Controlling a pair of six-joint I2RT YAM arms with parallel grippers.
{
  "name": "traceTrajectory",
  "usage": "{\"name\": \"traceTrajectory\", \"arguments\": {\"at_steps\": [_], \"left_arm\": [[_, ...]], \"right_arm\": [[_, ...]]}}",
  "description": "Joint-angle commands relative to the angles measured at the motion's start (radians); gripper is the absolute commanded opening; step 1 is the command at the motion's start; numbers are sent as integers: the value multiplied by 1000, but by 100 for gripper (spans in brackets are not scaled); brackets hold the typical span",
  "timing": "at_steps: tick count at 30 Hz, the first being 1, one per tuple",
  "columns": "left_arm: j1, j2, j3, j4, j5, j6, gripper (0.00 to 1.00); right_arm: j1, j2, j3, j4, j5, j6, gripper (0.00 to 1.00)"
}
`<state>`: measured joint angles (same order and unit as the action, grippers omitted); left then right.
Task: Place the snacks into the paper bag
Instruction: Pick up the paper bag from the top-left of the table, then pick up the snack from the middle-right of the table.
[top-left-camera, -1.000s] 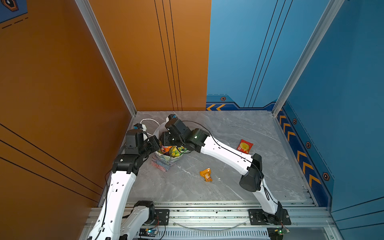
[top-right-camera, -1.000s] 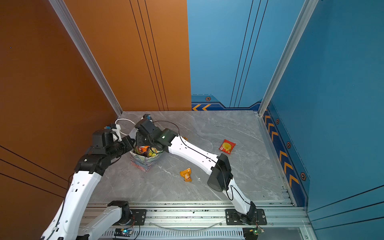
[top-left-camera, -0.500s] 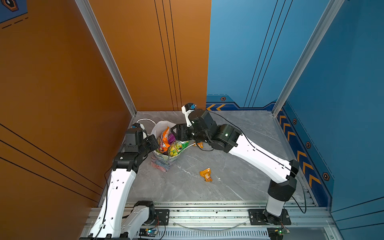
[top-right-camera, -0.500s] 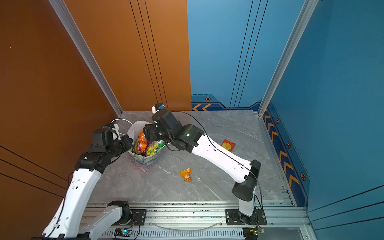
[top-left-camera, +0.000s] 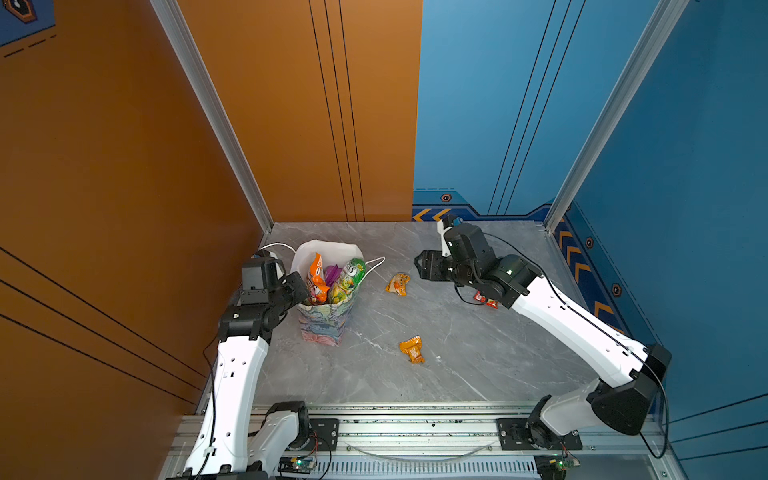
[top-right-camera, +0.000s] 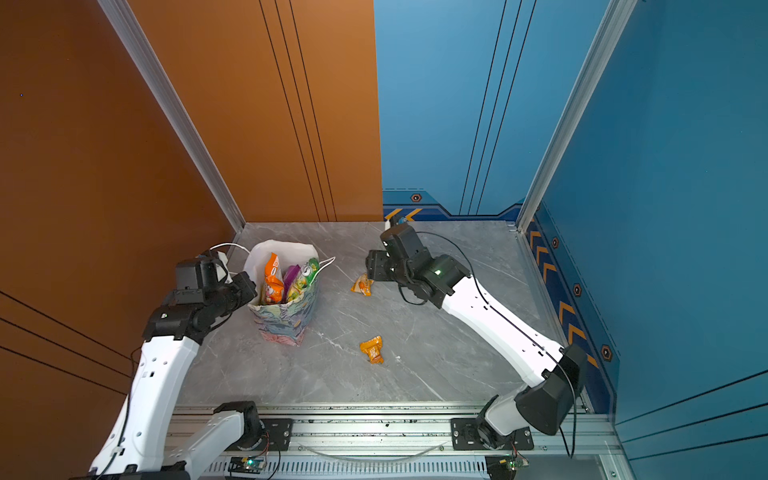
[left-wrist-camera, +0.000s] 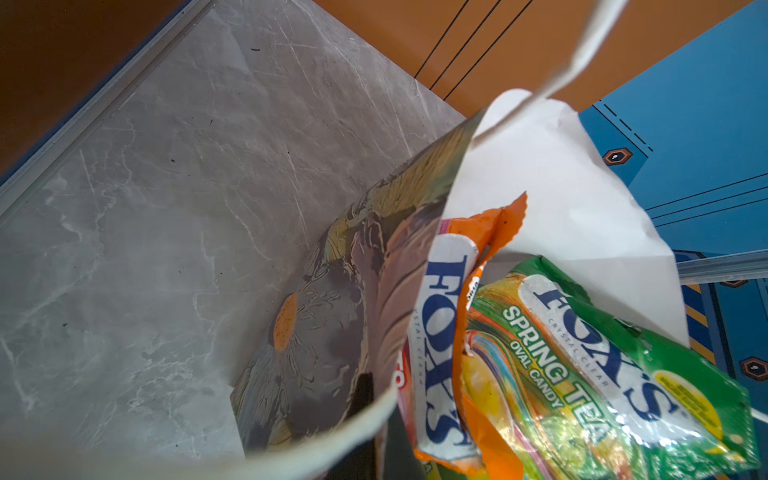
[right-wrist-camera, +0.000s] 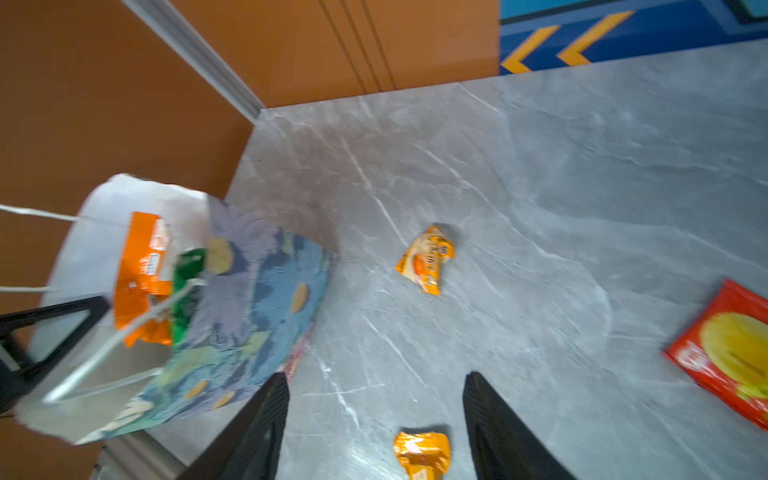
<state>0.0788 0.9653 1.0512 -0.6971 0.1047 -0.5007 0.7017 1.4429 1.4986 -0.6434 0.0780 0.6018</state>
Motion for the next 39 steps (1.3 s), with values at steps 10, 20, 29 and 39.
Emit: {"name": "traceTrajectory", "arguments": {"at_steps": [10, 20, 29, 39], "left_arm": [[39, -37, -14, 27, 18, 52, 0], [40, -47, -14, 27, 27, 58, 0], [46, -54, -43, 28, 28, 58, 0], [63, -52, -45, 30, 41, 53, 0]], "right_arm": [[-474, -143, -348, 75, -108, 41, 70], [-689, -20, -488, 204, -126, 61, 70], [-702, 174, -444, 221, -124, 39, 70], [-653, 312, -374, 177, -140, 2, 68]]}}
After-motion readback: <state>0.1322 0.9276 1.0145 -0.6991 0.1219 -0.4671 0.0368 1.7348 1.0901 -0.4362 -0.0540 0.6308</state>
